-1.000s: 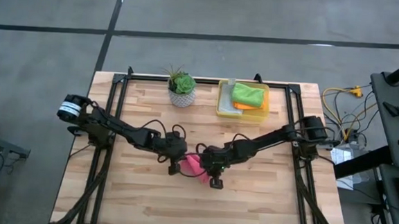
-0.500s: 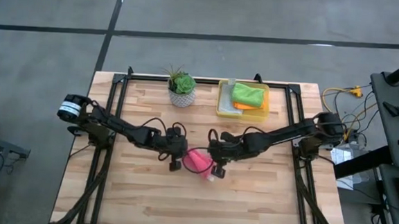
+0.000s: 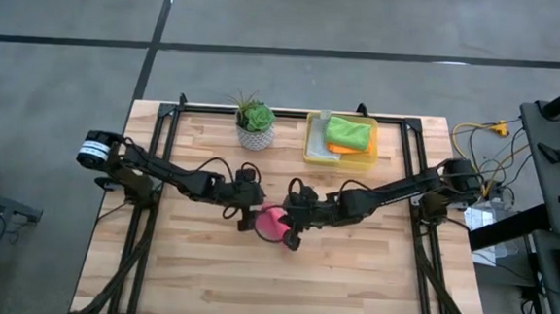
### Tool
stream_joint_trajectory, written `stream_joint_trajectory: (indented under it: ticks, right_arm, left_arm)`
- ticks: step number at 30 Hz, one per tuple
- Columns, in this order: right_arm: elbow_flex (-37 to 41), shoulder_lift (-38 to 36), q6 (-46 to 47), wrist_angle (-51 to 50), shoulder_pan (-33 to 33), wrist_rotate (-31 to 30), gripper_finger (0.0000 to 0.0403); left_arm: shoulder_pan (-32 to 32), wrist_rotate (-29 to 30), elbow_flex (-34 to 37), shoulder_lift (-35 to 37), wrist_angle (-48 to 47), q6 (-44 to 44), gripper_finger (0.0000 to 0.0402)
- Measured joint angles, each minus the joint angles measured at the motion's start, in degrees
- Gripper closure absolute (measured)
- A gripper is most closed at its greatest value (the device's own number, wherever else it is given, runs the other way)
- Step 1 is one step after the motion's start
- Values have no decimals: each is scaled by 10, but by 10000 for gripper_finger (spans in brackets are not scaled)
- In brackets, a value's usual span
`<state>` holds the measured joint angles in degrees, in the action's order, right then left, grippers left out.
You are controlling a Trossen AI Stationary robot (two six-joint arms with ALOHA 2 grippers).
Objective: Fold microfiber towels
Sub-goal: Fold the pink microfiber cloth
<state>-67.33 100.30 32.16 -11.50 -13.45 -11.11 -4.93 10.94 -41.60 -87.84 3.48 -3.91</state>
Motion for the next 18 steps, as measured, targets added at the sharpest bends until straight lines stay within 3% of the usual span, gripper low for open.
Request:
stream_joint_trajectory:
  ticks: [2,8,11,18]
  right_arm:
    - [0,8,12,3,-2,-1,394]
    - [0,50,69,51,-20,1,394]
    - [1,66,120,59,-19,7,394]
    - [-5,65,49,64,-44,-53,371]
  left_arm:
    - [-1,-18,0,11,-2,43,182]
    - [-15,-155,0,24,4,182,197]
    - [-20,-166,-1,25,5,210,212]
    - [-21,-167,-15,25,6,231,243]
